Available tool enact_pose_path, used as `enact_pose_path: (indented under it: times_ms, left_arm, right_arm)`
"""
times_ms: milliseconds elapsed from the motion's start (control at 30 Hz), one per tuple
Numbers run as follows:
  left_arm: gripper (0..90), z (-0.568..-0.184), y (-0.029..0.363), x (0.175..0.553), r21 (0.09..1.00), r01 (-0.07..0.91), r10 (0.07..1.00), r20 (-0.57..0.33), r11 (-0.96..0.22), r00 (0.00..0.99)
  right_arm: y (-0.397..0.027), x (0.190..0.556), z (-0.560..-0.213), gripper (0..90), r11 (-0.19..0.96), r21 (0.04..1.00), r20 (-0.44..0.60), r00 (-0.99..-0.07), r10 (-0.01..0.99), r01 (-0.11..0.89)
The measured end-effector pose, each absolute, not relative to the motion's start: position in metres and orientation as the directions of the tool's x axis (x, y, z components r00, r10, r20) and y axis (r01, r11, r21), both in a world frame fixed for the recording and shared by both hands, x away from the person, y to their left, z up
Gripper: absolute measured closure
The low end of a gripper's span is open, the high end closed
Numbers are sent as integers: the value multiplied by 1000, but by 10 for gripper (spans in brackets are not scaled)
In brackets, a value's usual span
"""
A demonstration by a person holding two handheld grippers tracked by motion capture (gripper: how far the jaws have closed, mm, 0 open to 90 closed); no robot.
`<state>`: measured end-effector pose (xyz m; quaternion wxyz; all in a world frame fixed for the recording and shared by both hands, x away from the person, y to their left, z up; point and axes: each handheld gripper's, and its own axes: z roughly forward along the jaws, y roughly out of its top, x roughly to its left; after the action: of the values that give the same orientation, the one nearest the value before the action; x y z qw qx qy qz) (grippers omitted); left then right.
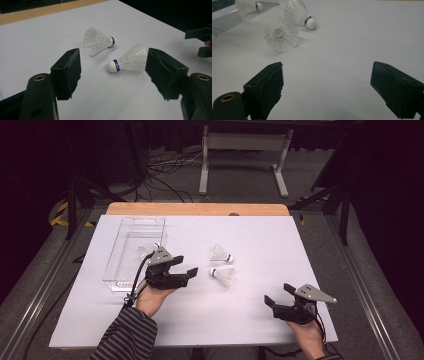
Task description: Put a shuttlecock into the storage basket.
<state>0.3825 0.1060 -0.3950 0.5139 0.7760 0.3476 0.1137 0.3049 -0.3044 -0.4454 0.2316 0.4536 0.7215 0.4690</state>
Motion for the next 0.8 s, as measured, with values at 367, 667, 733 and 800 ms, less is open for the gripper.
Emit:
enact_pose_path:
  times_ms: [367,667,733,800]
  left_arm:
    - [291,-391,94,390,856,438,650,-170,-275,741]
    - [301,-391,85,395,840,457,640,-183,-293,746]
    - [302,-391,84,397,834,461,640,-180,-304,747]
    - [304,-391,81,397,822,473,636,-185,-318,749]
  right_arm:
    - [-305,305,-445,119,144,886,97,-480,872,441]
    - [-305,305,-445,119,148,887,92,-481,872,438]
    - [-305,305,-445,119,148,886,92,-481,872,439]
    - [-305,305,-445,119,149,886,91,-481,872,438]
